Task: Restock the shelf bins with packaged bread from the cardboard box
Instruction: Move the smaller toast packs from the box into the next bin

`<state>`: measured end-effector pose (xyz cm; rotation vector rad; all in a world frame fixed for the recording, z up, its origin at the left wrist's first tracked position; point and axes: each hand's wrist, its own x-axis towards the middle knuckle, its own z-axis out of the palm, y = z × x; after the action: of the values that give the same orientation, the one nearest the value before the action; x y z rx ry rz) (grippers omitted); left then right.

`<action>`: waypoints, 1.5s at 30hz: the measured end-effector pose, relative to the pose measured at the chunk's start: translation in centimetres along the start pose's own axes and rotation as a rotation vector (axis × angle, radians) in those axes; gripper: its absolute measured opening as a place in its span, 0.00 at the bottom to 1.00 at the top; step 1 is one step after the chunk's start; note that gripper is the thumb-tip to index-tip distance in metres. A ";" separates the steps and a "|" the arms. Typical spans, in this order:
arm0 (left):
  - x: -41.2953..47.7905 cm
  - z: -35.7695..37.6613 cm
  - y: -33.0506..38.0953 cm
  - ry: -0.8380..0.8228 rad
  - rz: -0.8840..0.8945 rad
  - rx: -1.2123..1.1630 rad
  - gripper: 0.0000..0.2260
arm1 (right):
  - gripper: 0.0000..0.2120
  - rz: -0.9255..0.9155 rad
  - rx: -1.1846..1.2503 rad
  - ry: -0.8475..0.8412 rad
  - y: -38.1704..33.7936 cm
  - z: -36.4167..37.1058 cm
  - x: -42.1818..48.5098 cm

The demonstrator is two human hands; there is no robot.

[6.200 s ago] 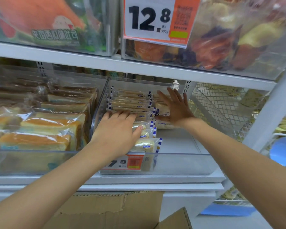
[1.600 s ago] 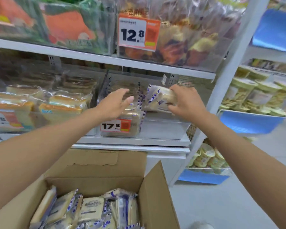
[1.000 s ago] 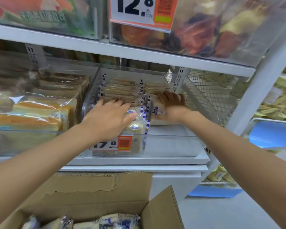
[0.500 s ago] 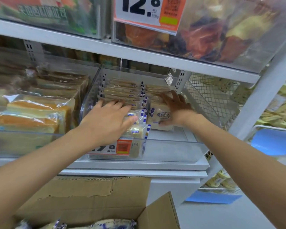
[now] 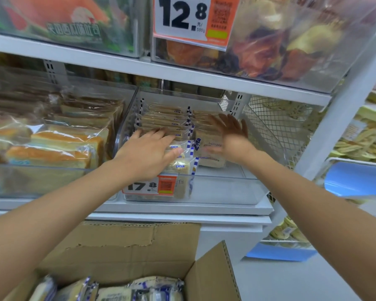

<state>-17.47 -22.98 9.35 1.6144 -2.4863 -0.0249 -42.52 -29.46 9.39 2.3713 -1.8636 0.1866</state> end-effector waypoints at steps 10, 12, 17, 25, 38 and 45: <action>-9.5 -0.9 2.3 0.346 -0.089 -0.445 0.05 | 0.16 -0.071 0.433 0.262 -9.9 -2.8 -12.0; -12.8 1.4 1.5 0.162 -0.164 -0.475 0.05 | 0.15 -0.107 0.433 0.169 -12.6 -1.2 -14.7; -22.2 8.5 -3.1 -0.248 -0.328 -0.469 0.07 | 0.11 -0.123 0.461 -0.240 -18.1 6.5 -20.0; -29.7 15.1 -10.3 -0.315 -0.600 -0.641 0.07 | 0.13 0.101 0.701 -0.846 -24.6 21.1 -22.9; -30.3 16.7 -11.9 -0.168 -0.815 -0.889 0.07 | 0.07 0.203 0.783 -0.859 -26.4 25.1 -22.4; -29.0 16.9 -7.4 -0.360 -0.765 -1.069 0.34 | 0.05 0.025 1.118 -0.764 -21.8 17.3 -21.8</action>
<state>-1.91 -1.12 -12.08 1.8829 -1.3102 -1.5157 -26.05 -6.45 -11.70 3.5108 -2.5589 0.4841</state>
